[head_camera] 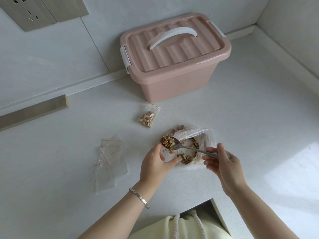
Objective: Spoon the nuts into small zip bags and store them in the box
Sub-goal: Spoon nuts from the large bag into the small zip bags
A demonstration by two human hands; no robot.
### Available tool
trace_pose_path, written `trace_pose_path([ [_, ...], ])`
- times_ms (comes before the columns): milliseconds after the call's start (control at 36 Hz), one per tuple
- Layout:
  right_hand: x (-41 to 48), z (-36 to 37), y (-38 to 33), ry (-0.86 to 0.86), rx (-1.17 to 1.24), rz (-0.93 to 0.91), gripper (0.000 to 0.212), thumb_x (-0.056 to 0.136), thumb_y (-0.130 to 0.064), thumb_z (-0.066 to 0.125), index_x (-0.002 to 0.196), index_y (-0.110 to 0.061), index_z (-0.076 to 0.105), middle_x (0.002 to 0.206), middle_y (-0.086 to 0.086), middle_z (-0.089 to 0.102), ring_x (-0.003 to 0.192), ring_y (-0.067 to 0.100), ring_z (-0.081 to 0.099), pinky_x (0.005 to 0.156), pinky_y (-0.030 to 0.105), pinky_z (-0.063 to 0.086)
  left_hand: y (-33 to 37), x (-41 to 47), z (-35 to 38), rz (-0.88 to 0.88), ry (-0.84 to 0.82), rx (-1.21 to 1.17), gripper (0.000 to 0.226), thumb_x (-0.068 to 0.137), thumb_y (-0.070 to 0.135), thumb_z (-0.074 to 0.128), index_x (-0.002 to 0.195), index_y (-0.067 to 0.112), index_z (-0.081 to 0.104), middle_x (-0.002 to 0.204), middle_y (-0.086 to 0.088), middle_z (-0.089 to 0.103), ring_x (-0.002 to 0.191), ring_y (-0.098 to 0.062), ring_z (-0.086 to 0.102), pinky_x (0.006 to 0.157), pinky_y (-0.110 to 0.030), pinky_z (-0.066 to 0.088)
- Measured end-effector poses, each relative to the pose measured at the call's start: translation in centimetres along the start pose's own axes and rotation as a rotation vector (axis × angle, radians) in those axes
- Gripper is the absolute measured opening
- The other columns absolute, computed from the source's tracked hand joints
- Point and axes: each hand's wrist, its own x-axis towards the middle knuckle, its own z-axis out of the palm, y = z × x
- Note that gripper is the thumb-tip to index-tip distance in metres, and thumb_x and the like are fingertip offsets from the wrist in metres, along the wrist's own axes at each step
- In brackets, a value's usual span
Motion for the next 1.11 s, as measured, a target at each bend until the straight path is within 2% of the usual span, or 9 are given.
trace_pose_path([
  [139, -0.3, 0.4, 1.1, 0.018, 0.031, -0.021, 0.038, 0.097, -0.03, 0.038, 0.085, -0.004, 0.064, 0.062, 0.007, 0.066, 0.053, 0.014, 0.061, 0.051, 0.02, 0.051, 0.5, -0.1, -0.4, -0.043, 0.034, -0.122, 0.05, 0.066, 0.048, 0.075, 0.102, 0.016, 0.06, 0.086, 0.005, 0.063, 0.072, -0.009, 0.054, 0.059, -0.008, 0.039],
  [250, -0.6, 0.4, 1.5, 0.029, 0.07, -0.063, 0.038, 0.097, -0.028, 0.037, 0.086, -0.003, 0.063, 0.061, 0.007, 0.067, 0.053, 0.013, 0.062, 0.051, 0.018, 0.052, 1.3, -0.2, -1.0, -0.085, 0.081, -0.267, 0.04, 0.067, 0.033, 0.079, 0.1, 0.02, 0.061, 0.09, 0.013, 0.063, 0.069, -0.004, 0.055, 0.062, -0.007, 0.042],
  [389, -0.5, 0.2, 1.7, 0.048, 0.11, -0.085, 0.036, 0.097, -0.028, 0.037, 0.087, -0.004, 0.062, 0.06, 0.006, 0.067, 0.052, 0.012, 0.062, 0.053, 0.018, 0.053, 2.0, -0.2, -1.4, -0.1, 0.057, -0.348, 0.039, 0.068, 0.031, 0.079, 0.1, 0.026, 0.058, 0.093, 0.016, 0.061, 0.072, -0.004, 0.055, 0.063, -0.008, 0.043],
  [556, -0.5, -0.2, 1.4, 0.034, 0.112, -0.094, 0.038, 0.097, -0.03, 0.036, 0.086, -0.005, 0.062, 0.059, 0.005, 0.066, 0.052, 0.012, 0.06, 0.052, 0.018, 0.052, 1.8, -0.3, -1.7, -0.015, 0.075, -0.264, 0.052, 0.065, 0.032, 0.081, 0.11, 0.016, 0.06, 0.096, 0.01, 0.065, 0.081, 0.0, 0.058, 0.07, -0.005, 0.042],
  [639, -0.4, -0.5, 0.9, 0.023, 0.069, -0.11, 0.04, 0.097, -0.031, 0.037, 0.082, -0.004, 0.063, 0.058, 0.007, 0.065, 0.05, 0.013, 0.059, 0.05, 0.019, 0.051, 1.3, -0.2, -2.0, 0.06, 0.076, -0.093, 0.057, 0.064, 0.044, 0.077, 0.112, 0.018, 0.059, 0.101, 0.008, 0.065, 0.086, -0.006, 0.057, 0.071, -0.009, 0.043],
  [750, -0.3, -0.8, -0.3, -0.006, -0.045, -0.162, 0.04, 0.096, -0.028, 0.038, 0.079, -0.002, 0.064, 0.057, 0.009, 0.065, 0.048, 0.015, 0.059, 0.047, 0.019, 0.049, 1.0, -0.3, -2.4, 0.132, 0.101, 0.038, 0.059, 0.065, 0.047, 0.076, 0.114, 0.018, 0.058, 0.102, 0.016, 0.059, 0.086, -0.001, 0.049, 0.066, -0.003, 0.035],
  [917, -0.4, 0.2, -2.3, -0.103, -0.367, -0.367, 0.035, 0.094, -0.024, 0.043, 0.075, -0.008, 0.067, 0.059, 0.01, 0.066, 0.05, 0.019, 0.06, 0.049, 0.021, 0.05, 0.2, -0.5, -2.2, 0.19, 0.09, 0.132, 0.06, 0.06, 0.041, 0.082, 0.108, 0.011, 0.063, 0.083, 0.001, 0.066, 0.069, -0.005, 0.047, 0.06, -0.01, 0.032],
  [1056, -1.4, 2.0, -3.1, -0.228, -0.721, -0.549, 0.041, 0.083, -0.047, 0.041, 0.074, -0.017, 0.069, 0.055, 0.0, 0.063, 0.05, 0.006, 0.058, 0.053, 0.018, 0.048, -0.5, -0.7, -1.8, 0.198, 0.067, 0.162, 0.06, 0.06, 0.04, 0.083, 0.108, 0.01, 0.063, 0.083, 0.0, 0.067, 0.069, -0.005, 0.047, 0.061, -0.019, 0.041],
  [1111, -1.4, 2.9, -2.9, -0.27, -0.862, -0.672, 0.055, 0.086, -0.053, 0.036, 0.074, -0.011, 0.069, 0.055, -0.003, 0.061, 0.053, 0.009, 0.059, 0.055, 0.026, 0.049, -0.8, -0.9, -1.7, 0.172, 0.056, 0.15, 0.06, 0.065, 0.042, 0.08, 0.113, 0.013, 0.06, 0.094, 0.001, 0.066, 0.078, -0.005, 0.048, 0.068, -0.018, 0.041],
])
